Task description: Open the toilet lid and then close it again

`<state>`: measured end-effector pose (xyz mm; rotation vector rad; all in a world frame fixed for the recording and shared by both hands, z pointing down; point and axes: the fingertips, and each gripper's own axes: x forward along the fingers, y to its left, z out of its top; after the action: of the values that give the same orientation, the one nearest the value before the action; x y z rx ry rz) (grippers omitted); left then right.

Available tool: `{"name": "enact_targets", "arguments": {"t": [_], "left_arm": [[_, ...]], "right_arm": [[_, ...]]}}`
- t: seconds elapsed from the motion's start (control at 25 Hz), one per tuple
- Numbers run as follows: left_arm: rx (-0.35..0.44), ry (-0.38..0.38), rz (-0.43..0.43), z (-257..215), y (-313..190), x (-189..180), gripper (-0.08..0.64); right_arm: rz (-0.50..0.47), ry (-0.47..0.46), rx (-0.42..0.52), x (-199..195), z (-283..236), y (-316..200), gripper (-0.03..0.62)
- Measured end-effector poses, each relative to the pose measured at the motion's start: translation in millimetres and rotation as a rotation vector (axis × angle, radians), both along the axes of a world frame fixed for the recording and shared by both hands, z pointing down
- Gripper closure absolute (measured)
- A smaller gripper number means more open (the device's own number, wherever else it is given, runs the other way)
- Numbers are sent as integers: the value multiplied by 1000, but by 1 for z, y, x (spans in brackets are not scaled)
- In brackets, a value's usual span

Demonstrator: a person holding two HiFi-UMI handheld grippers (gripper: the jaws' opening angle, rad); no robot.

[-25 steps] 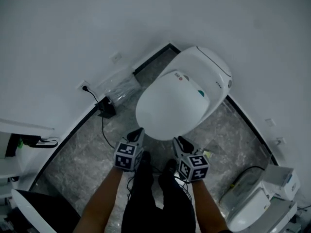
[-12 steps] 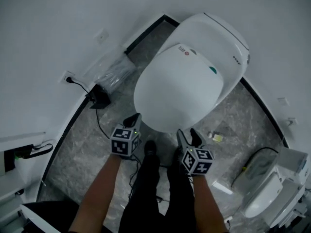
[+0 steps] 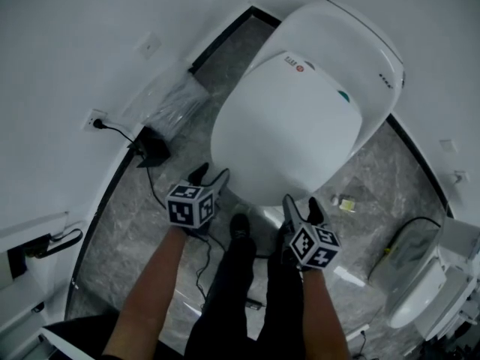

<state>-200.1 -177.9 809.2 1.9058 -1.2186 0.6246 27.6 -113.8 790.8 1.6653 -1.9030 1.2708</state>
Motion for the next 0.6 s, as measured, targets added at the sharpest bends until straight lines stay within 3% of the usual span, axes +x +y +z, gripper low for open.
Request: {"name": "enact_targets", "arguments": {"t": [0.28, 0.6], "left_arm": [[-60, 80, 59, 9, -4, 12, 279], [-63, 81, 52, 6, -5, 12, 279]], "right_arm": [[105, -105, -55, -7, 12, -1, 247], [156, -145, -51, -8, 7, -2, 247]]}}
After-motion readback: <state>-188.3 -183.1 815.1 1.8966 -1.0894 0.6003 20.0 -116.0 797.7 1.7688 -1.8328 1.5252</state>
